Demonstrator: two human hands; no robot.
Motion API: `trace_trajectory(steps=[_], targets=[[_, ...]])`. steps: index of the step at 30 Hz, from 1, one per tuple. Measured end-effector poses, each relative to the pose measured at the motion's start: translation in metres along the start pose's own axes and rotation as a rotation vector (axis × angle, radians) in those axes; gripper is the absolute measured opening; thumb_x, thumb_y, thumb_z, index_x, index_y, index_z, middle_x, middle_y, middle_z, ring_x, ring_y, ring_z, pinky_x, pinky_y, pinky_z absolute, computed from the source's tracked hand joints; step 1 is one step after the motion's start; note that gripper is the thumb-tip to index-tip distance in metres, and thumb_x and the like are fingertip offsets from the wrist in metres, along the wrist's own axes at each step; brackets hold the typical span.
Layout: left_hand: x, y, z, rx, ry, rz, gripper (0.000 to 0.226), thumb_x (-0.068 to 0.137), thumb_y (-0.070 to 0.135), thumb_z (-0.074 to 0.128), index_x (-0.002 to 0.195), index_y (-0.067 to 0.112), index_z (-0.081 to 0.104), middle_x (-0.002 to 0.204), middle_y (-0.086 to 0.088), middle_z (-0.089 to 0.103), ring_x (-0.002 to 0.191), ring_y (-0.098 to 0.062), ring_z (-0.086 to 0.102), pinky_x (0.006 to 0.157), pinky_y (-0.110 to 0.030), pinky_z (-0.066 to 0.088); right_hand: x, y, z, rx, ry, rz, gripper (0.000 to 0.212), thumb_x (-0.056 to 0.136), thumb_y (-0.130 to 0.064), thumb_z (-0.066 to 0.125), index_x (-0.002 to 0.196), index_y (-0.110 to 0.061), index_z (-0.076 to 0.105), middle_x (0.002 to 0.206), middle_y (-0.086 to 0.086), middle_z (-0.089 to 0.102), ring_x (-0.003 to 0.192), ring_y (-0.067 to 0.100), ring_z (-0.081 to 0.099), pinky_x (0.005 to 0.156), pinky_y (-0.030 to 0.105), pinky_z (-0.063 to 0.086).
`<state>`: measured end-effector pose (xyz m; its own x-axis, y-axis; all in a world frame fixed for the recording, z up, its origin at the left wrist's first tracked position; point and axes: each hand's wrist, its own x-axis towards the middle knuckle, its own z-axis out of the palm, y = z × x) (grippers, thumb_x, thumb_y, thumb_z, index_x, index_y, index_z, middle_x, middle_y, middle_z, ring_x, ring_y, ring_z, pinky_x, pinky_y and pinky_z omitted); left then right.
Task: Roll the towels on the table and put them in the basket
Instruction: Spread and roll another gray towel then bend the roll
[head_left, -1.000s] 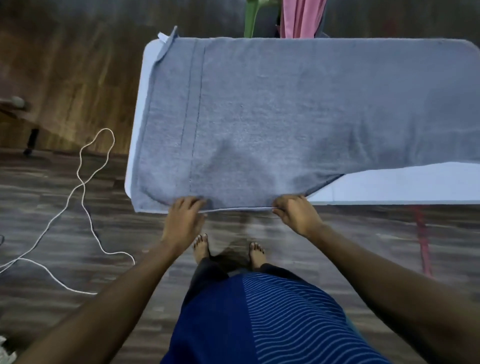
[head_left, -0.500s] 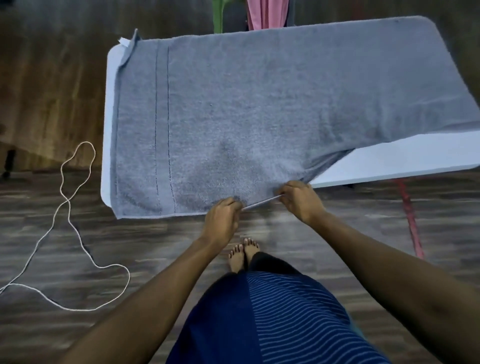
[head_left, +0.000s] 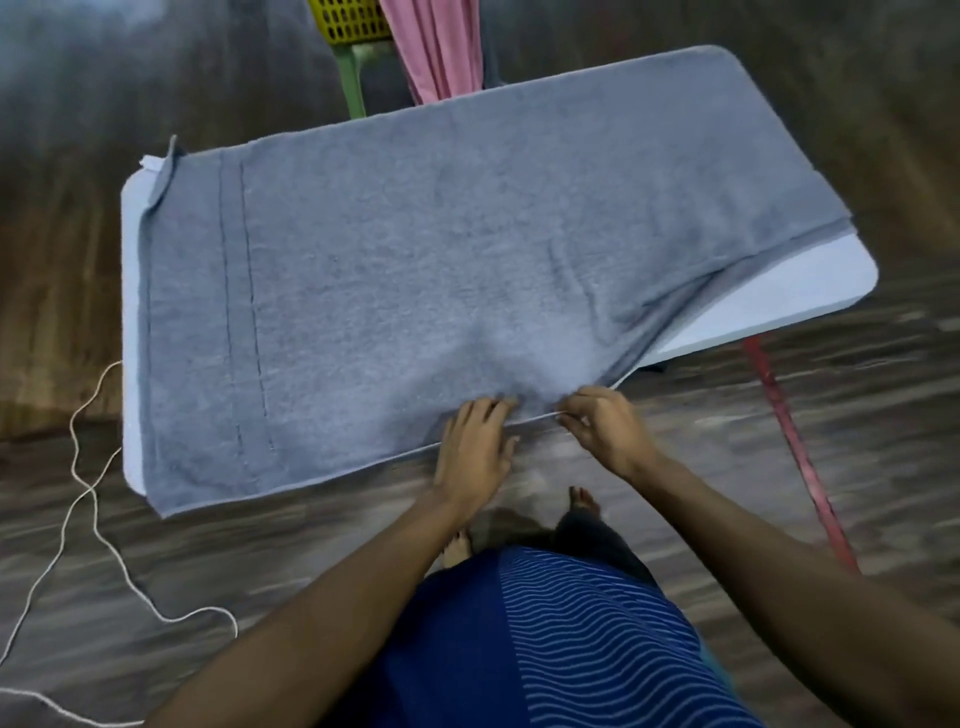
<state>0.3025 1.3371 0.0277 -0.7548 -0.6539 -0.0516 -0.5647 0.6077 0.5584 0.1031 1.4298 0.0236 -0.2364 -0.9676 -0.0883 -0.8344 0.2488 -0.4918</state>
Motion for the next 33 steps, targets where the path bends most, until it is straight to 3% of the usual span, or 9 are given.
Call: trace_trajectory(steps=[2,4,7,9,13,18,21,28,33], targets=[[0.024,0.024,0.013,0.008,-0.032,0.007,0.046,0.081,0.011,0.064,0.126,0.018,0.059,0.118,-0.003,0.061,0.108,-0.024,0.051,0.088,-0.039,0.044,0.003,0.004,-0.008,-0.017,-0.012,-0.061,0.006,0.078,-0.017,0.072,0.081,-0.011,0.07,0.075,0.007,0.062,0.07,0.029,0.062,0.065,0.035,0.048],[0.038,0.035,0.023,0.044,-0.066,-0.003,0.035,0.078,0.006,0.062,0.111,0.015,0.069,0.104,-0.006,0.067,0.097,-0.028,0.058,0.08,-0.038,0.047,0.007,0.015,-0.017,-0.035,-0.056,-0.099,0.008,0.08,-0.018,0.072,0.083,-0.011,0.07,0.078,0.008,0.064,0.073,0.029,0.062,0.066,0.035,0.047],[0.039,0.039,0.032,0.046,-0.038,-0.061,0.02,0.076,0.005,0.054,0.086,0.01,0.071,0.084,-0.009,0.068,0.078,-0.031,0.063,0.067,-0.036,0.05,0.013,0.05,-0.03,-0.076,-0.158,-0.125,0.013,0.083,-0.021,0.071,0.092,-0.013,0.072,0.09,0.007,0.066,0.087,0.029,0.063,0.075,0.036,0.047],[0.031,0.04,0.035,0.035,-0.019,-0.106,0.019,0.078,0.009,0.05,0.081,0.008,0.069,0.081,-0.009,0.067,0.074,-0.032,0.063,0.063,-0.036,0.05,0.024,0.081,-0.038,-0.115,-0.247,-0.139,0.019,0.084,-0.025,0.069,0.1,-0.016,0.071,0.104,0.006,0.064,0.101,0.029,0.06,0.084,0.039,0.044],[0.018,0.049,0.033,0.053,0.016,-0.193,0.023,0.088,0.022,0.049,0.082,0.01,0.068,0.076,-0.005,0.064,0.071,-0.027,0.06,0.06,-0.033,0.046,0.046,0.144,-0.065,-0.182,-0.275,-0.111,0.022,0.088,-0.026,0.063,0.109,-0.023,0.068,0.12,0.002,0.061,0.114,0.026,0.054,0.093,0.037,0.037],[0.021,0.067,0.041,0.139,0.081,-0.299,0.017,0.085,0.006,0.066,0.099,0.01,0.074,0.083,-0.008,0.07,0.077,-0.03,0.065,0.065,-0.035,0.05,0.046,0.203,-0.106,-0.185,-0.243,-0.062,0.016,0.092,-0.02,0.056,0.102,-0.017,0.069,0.111,0.008,0.067,0.105,0.032,0.059,0.087,0.037,0.04],[0.032,0.079,0.049,0.152,0.091,-0.395,0.021,0.085,0.004,0.066,0.103,0.011,0.074,0.086,-0.009,0.07,0.082,-0.032,0.065,0.068,-0.037,0.05,0.026,0.225,-0.115,-0.193,-0.25,-0.07,0.01,0.091,-0.016,0.055,0.098,-0.015,0.062,0.104,0.009,0.062,0.099,0.032,0.056,0.08,0.038,0.039],[0.045,0.084,0.05,0.154,0.005,-0.466,0.025,0.088,0.006,0.06,0.108,0.012,0.073,0.094,-0.011,0.072,0.087,-0.032,0.066,0.07,-0.036,0.049,0.029,0.222,-0.112,-0.219,-0.194,-0.073,0.044,0.084,-0.018,0.069,0.124,-0.02,0.053,0.127,0.007,0.05,0.119,0.028,0.046,0.097,0.041,0.04],[0.04,0.074,0.046,0.144,-0.023,-0.512,0.027,0.088,0.007,0.061,0.112,0.012,0.072,0.094,-0.014,0.071,0.088,-0.035,0.065,0.071,-0.037,0.049,0.045,0.215,-0.105,-0.245,-0.152,-0.096,0.038,0.085,-0.014,0.064,0.122,-0.02,0.06,0.13,0.007,0.051,0.123,0.029,0.043,0.103,0.041,0.036]])
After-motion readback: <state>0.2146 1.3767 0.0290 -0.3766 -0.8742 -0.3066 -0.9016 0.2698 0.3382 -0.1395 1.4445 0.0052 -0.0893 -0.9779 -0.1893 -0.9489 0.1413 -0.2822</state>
